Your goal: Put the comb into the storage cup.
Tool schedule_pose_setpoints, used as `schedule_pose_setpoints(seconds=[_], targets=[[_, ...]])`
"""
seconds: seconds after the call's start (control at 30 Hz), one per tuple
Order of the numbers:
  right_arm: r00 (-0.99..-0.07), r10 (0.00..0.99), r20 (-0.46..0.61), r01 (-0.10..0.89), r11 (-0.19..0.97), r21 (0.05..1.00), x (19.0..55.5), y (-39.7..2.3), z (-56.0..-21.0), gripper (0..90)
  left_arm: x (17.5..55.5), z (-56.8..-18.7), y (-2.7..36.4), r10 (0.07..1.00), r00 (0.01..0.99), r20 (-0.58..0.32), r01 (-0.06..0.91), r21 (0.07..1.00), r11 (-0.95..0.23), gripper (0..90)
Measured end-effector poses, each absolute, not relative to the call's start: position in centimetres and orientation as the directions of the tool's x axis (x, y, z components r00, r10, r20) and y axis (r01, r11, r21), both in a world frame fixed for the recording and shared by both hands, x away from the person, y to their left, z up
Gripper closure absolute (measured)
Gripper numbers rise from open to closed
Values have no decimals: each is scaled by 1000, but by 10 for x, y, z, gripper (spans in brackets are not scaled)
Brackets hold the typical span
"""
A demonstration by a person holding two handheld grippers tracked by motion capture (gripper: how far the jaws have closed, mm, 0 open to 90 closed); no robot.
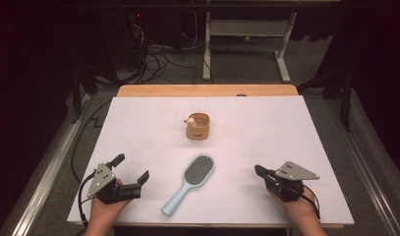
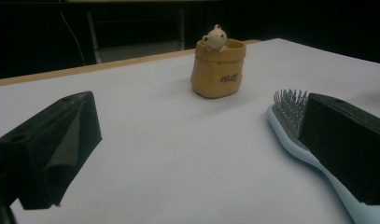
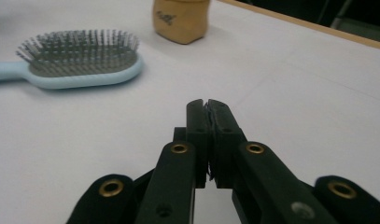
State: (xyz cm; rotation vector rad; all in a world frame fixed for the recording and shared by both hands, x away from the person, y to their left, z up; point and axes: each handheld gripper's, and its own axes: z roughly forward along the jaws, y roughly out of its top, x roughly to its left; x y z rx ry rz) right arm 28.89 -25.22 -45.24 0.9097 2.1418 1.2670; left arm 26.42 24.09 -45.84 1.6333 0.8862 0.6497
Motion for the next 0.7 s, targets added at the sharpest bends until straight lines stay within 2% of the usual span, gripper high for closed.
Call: schedule_pose_setpoints(seconds=[0.1, 0.23, 0.27, 0.3, 0.33, 0.43, 0.47, 0.5, 0.53, 0.57, 0.6, 0.67, 0.7], targets=[[-632, 773, -66, 302, 323, 897, 286, -263, -453, 849, 265, -458, 241, 821, 570, -33, 213, 971, -109, 3], [-589, 808, -19, 324, 257, 910, 284, -276, -455, 703, 265, -459, 240, 812, 583, -39, 224, 968, -114, 2], [-589, 808, -19, 324, 257, 910, 284, -276, -455, 703, 265, -459, 240, 812, 583, -39, 224, 968, -114, 2], [-578, 816, 9, 334, 227, 915, 285, -278, -454, 617, 266, -460, 240, 802, 595, -52, 241, 963, -116, 0], [-573, 820, 9, 333, 223, 916, 285, -279, -454, 567, 266, -460, 239, 801, 596, -57, 250, 961, -117, 0], [-574, 819, 25, 335, 206, 919, 286, -280, -454, 438, 267, -461, 238, 800, 597, -57, 274, 952, -137, 0], [-574, 819, 25, 335, 206, 919, 286, -280, -454, 438, 267, -461, 238, 800, 597, -57, 274, 952, -137, 0], [-568, 822, 30, 332, 196, 923, 286, -281, -453, 333, 267, -461, 237, 799, 598, -63, 291, 946, -143, 0], [-568, 822, 30, 332, 196, 923, 286, -281, -453, 333, 267, -461, 237, 799, 598, -63, 291, 946, -143, 0], [-560, 828, 30, 334, 192, 923, 286, -280, -453, 281, 267, -461, 237, 799, 598, -64, 298, 943, -148, 0], [-546, 838, 19, 337, 198, 921, 287, -280, -454, 168, 268, -461, 237, 802, 594, -70, 321, 934, -155, 1], [-532, 847, 4, 347, 214, 913, 288, -278, -455, 51, 268, -461, 237, 797, 599, -76, 330, 930, -160, 0], [-532, 847, 4, 347, 214, 913, 288, -278, -455, 51, 268, -461, 237, 797, 599, -76, 330, 930, -160, 0]])
